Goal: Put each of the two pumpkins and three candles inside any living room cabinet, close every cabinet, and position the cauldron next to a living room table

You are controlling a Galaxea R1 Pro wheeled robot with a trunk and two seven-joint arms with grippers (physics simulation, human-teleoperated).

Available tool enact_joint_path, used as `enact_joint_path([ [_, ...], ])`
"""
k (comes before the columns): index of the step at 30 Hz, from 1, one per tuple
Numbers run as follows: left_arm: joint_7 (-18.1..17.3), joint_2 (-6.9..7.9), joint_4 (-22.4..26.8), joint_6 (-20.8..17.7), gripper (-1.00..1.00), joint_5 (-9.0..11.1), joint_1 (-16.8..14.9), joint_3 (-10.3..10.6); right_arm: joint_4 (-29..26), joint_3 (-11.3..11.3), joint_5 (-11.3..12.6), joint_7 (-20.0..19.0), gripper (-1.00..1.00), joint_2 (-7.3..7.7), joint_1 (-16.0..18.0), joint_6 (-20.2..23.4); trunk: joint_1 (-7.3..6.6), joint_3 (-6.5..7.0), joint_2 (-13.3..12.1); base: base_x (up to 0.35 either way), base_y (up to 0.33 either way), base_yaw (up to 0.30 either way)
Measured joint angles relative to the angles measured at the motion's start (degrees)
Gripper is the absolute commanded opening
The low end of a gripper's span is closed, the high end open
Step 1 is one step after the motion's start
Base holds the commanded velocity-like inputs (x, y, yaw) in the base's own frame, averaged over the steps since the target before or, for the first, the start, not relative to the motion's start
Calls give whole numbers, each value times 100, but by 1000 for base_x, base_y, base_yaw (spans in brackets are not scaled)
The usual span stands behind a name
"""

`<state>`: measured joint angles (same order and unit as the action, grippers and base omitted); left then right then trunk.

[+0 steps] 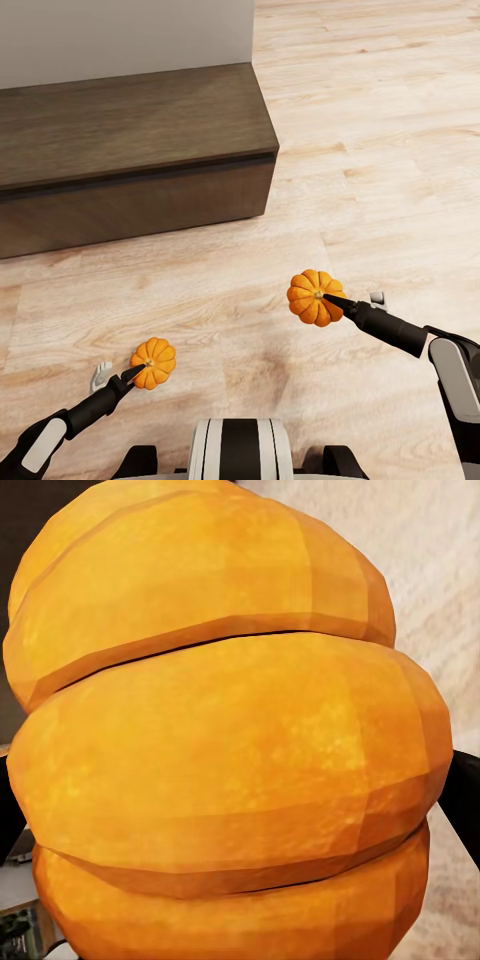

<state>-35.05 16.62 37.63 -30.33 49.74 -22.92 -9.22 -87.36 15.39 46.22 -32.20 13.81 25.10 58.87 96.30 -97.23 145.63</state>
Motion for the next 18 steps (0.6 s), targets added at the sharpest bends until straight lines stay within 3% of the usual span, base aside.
enact_joint_path([
  [9,-9,8,0,-4,-100,4,0,4,9,0,-1,0,-100,-1,0,0,0,0,0,0,0,0],
  [18,-26,17,1,-22,-100,16,0,21,9,0,9,-3,-100,-1,0,1,-23,199,-12,0,0,0],
])
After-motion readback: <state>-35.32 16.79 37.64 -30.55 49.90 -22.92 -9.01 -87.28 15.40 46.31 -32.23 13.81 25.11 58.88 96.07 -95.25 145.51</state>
